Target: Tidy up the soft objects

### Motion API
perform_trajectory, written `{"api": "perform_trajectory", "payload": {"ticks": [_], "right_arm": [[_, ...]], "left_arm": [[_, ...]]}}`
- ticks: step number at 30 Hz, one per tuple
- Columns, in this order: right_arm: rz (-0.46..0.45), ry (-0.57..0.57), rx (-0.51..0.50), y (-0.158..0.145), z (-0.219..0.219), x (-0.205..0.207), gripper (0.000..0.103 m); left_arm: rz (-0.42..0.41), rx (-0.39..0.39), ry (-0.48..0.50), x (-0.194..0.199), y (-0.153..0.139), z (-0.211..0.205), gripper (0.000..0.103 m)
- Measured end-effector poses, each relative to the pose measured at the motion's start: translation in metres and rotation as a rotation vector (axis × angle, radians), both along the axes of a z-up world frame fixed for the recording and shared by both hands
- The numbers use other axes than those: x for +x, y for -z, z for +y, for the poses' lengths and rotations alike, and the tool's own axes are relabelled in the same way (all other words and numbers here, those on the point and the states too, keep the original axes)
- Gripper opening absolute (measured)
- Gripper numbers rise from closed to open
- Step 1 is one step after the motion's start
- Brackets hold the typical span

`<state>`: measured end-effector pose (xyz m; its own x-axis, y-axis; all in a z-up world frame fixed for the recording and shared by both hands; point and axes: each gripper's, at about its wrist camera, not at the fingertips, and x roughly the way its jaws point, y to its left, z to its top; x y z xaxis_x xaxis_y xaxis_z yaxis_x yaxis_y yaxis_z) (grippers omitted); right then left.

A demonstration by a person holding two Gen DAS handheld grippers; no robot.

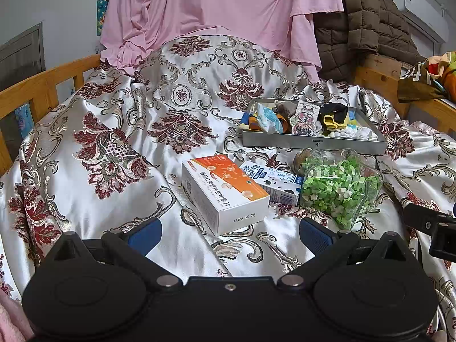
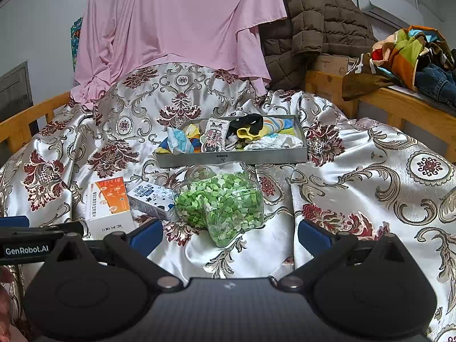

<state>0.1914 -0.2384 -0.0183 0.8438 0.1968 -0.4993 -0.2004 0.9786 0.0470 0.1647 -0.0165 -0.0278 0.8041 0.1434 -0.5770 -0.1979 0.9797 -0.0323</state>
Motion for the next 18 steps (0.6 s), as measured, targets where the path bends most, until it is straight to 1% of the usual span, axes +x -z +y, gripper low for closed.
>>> {"api": "perform_trajectory", "payload": {"ticks": [13, 18], "right_arm": [[-0.001, 0.001, 0.002, 0.0000, 0.0002, 0.0000, 0.103], [0.000, 0.001, 0.000, -0.0001, 0.0004, -0.0002, 0.103]], "left_arm": [[-0.008, 0.002, 0.003, -0.0013, -0.0008, 0.0032, 0.102], [-0.022, 0.016, -0.004, -0.0047, -0.0032, 0.0009, 0.102]]}}
